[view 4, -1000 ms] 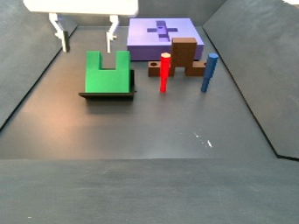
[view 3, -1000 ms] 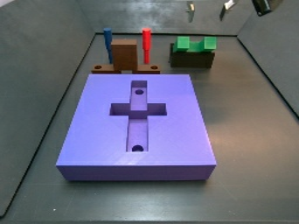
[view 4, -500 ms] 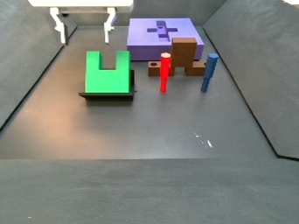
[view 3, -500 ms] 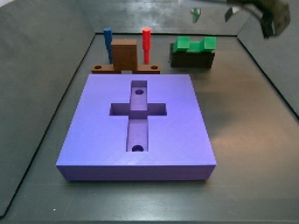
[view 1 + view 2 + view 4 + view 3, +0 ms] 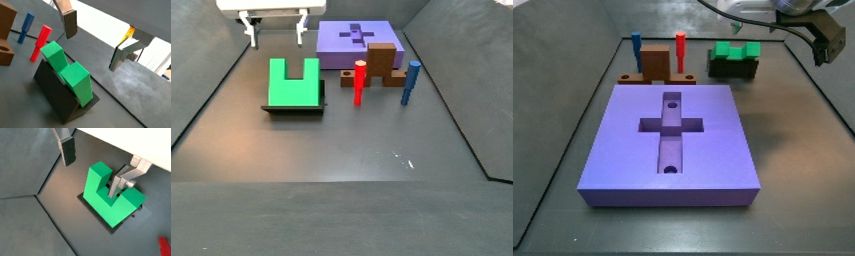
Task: Pick up the green object. Move up. Place the green object on the fixture. Regrasp the green object. Move to above the board. Insert the green object.
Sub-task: Regrasp the green object.
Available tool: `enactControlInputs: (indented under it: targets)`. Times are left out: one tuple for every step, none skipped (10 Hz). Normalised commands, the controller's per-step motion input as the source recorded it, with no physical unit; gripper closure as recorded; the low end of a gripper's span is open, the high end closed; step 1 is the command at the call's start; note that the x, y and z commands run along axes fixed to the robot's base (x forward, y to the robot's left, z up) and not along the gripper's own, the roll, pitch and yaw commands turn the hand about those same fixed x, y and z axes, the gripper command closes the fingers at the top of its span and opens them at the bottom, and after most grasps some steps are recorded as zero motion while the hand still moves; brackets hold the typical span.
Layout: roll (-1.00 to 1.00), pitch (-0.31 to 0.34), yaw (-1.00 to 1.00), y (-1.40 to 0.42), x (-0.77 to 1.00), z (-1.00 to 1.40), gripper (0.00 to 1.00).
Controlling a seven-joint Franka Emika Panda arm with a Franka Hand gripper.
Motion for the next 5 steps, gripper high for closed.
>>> enactControlInputs:
  targets:
    - [0.3,0.071,0.07,0.0,0.31,-0.26,0.0]
    - [0.21,0.0,0.07,0.0,0.25,-0.4,0.0]
    - [0.09,0.0,0.08,0.0,0.36,-0.35,0.0]
    - [0.0,0.0,0.09,0.0,0.41,-0.37,0.0]
    - [0.0,0.0,0.09,0.0,0.36,-0.35,0.0]
